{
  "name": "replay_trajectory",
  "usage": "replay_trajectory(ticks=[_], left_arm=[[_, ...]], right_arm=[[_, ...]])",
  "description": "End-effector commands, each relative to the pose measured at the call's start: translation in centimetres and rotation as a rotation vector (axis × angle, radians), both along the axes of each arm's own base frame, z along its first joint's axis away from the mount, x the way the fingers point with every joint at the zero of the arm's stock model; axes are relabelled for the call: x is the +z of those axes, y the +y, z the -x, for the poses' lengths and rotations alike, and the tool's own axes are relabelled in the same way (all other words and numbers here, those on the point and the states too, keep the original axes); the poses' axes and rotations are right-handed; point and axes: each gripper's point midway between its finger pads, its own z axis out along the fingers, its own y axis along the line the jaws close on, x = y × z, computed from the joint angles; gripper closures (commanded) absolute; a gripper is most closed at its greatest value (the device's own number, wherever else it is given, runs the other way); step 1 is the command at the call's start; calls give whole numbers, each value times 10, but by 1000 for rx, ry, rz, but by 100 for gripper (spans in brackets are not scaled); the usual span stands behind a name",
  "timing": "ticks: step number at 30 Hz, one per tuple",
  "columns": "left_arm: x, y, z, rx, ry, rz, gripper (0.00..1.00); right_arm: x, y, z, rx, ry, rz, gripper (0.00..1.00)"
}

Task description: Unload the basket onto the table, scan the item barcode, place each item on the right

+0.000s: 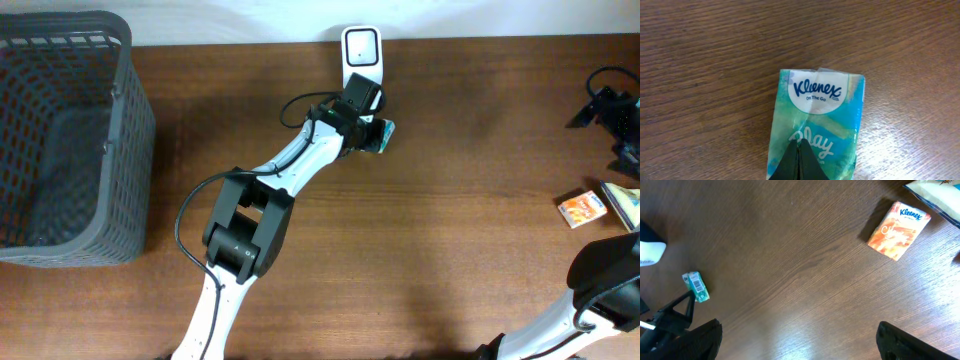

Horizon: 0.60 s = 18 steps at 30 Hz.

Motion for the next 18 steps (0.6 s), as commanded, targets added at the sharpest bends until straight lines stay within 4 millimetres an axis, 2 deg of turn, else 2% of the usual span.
replay_trajectory(ticks=[1,4,9,12,15,18], left_arm=[[-34,17,-2,26,28,-89,100],[-47,24,2,36,48,-125,100],[-51,33,5,52,61,-170,100],[-57,39,16,50,104,-205,100],[-61,38,28,35,152,-215,100],[-62,28,40,4,188,-186,100]], right_arm=[[-1,0,-1,-1,1,-7,2],[-1,0,-1,-1,1,-7,2],[-1,0,-1,-1,1,-7,2],[-1,0,-1,-1,1,-7,2],[-1,0,-1,-1,1,-7,2],[-1,0,-1,-1,1,-7,2]])
